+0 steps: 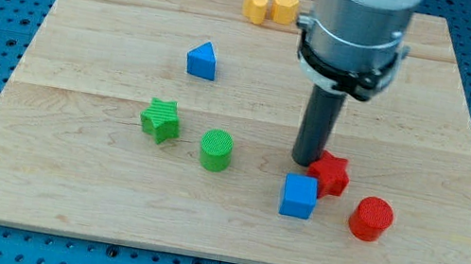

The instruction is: Push the green circle to the bottom left of the red star

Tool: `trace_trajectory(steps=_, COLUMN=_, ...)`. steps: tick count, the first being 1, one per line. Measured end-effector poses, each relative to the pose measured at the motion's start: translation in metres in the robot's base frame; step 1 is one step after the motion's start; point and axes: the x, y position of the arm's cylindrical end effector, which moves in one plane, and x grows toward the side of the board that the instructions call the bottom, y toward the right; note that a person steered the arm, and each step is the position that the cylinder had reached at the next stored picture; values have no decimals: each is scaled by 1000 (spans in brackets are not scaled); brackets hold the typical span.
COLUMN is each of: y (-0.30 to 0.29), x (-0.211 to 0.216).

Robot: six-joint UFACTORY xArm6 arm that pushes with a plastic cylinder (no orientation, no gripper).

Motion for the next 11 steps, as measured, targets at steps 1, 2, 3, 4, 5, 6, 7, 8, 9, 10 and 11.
trace_trajectory(steps=1, y=14, x=10)
trace_trajectory(steps=2, y=-18, x=-13)
trace_trajectory(steps=3, y=-86, x=-54)
trace_trajectory(steps=4, y=-131, x=-36)
trace_trajectory(steps=5, y=-112, x=-7)
trace_trajectory(steps=6, y=-78, x=-7)
trace_trajectory(steps=7, y=-125, x=-3)
trace_trajectory(steps=8, y=-92, x=28)
trace_trajectory(steps=9, y=-23, x=35)
trace_trajectory(steps=10, y=-35, x=29)
trace_trajectory(steps=11, y=-120, x=30)
